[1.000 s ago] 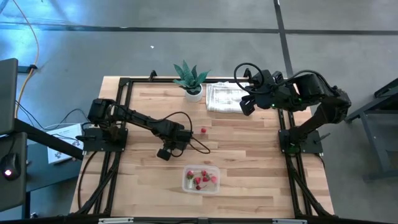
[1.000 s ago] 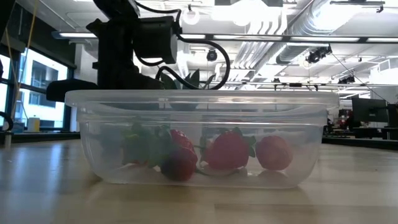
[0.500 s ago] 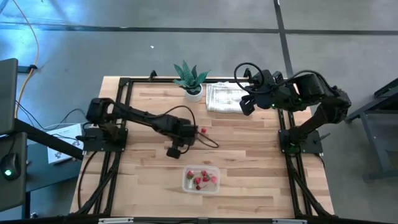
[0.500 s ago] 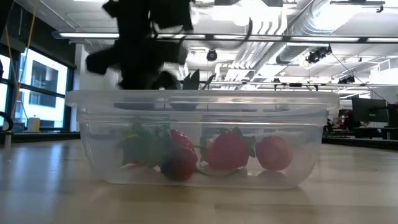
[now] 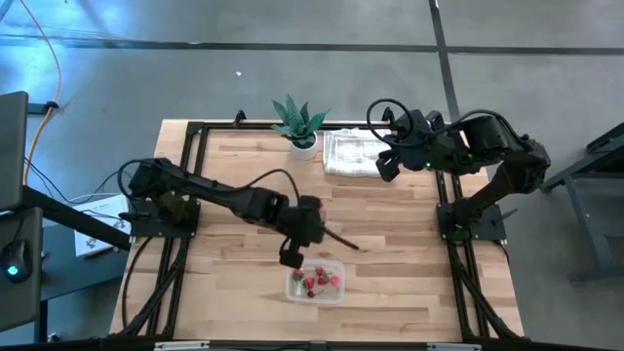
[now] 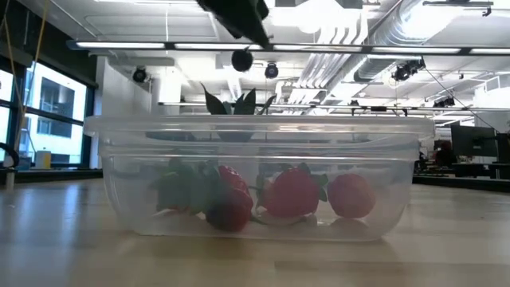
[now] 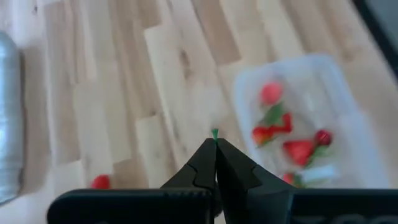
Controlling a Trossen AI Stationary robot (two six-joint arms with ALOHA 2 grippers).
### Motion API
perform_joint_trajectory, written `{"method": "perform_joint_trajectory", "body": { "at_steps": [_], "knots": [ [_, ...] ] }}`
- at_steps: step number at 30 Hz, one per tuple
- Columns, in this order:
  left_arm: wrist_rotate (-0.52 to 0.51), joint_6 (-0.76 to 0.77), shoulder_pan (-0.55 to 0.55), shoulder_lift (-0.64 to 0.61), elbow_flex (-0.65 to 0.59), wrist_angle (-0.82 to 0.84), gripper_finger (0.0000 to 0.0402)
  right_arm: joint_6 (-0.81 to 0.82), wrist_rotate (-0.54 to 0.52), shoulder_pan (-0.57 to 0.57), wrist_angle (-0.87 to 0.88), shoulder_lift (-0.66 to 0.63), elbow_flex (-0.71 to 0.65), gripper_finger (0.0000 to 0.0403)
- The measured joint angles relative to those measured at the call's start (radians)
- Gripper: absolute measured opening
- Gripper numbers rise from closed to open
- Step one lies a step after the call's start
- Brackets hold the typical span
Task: Pick and placing Produce into tupperware
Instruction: Put the black cherry into the transparent bin
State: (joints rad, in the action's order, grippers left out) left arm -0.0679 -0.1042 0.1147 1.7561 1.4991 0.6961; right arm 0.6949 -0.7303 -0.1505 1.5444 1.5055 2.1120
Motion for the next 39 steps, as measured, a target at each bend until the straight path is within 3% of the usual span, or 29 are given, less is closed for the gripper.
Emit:
{"method": "perform_joint_trajectory", "body": {
  "at_steps": [8,16,24,39],
  "knots": [
    [0.005,0.135,0.109,0.045,0.000,-0.051,0.0000,-0.034,-0.001,0.000,0.000,0.000,0.000,0.0000],
    [0.117,0.225,0.163,0.103,0.000,-0.091,0.0000,-0.041,-0.001,0.000,0.000,0.000,0.000,0.0000],
    [0.254,0.264,0.167,0.161,-0.002,-0.127,0.0000,-0.041,0.006,-0.001,0.000,0.000,0.000,0.0000],
    [0.320,0.260,0.119,0.222,0.000,-0.173,0.0013,-0.039,0.013,-0.041,-0.007,0.000,0.000,0.0000]
  ]
}}
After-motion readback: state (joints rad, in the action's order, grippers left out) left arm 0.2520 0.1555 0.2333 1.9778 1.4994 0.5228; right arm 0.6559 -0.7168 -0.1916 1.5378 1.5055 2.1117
